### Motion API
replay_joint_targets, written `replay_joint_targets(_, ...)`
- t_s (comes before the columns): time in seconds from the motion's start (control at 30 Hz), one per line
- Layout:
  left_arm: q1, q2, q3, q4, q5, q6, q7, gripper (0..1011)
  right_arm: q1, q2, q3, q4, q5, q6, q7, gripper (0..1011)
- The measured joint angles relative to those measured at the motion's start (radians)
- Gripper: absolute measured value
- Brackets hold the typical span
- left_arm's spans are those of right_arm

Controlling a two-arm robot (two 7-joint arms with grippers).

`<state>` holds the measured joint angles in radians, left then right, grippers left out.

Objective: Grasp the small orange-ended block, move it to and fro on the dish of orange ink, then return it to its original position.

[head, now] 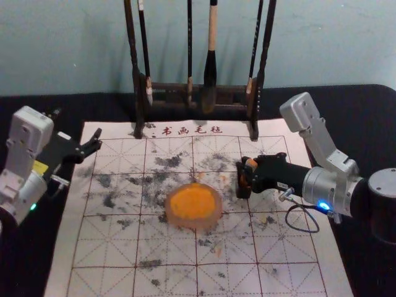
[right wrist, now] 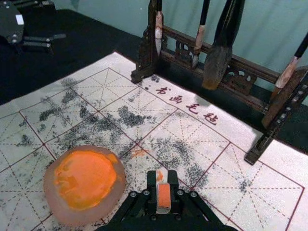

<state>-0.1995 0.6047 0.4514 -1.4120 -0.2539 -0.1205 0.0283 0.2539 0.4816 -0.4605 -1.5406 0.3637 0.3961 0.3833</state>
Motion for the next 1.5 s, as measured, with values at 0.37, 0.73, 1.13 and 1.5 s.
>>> replay_joint_targets(0.37, 0.000, 0.000, 0.000, 0.000, 0.000, 0.000, 0.000, 1001, 0.021, -0.012, -0.017, 0.031, -0.037, 0.001, 0.015, 113)
replay_joint_targets(0.73, 0.000, 0.000, 0.000, 0.000, 0.000, 0.000, 0.000, 1001, 0.026, -0.024, -0.021, 0.043, -0.061, 0.006, 0.023, 113)
replay_joint_targets(1.13, 0.000, 0.000, 0.000, 0.000, 0.000, 0.000, 0.000, 1001, 0.027, -0.023, -0.023, 0.044, -0.068, 0.006, 0.024, 113)
replay_joint_targets(1.5, 0.000, 0.000, 0.000, 0.000, 0.000, 0.000, 0.000, 1001, 0.026, -0.023, -0.022, 0.043, -0.065, 0.005, 0.023, 300)
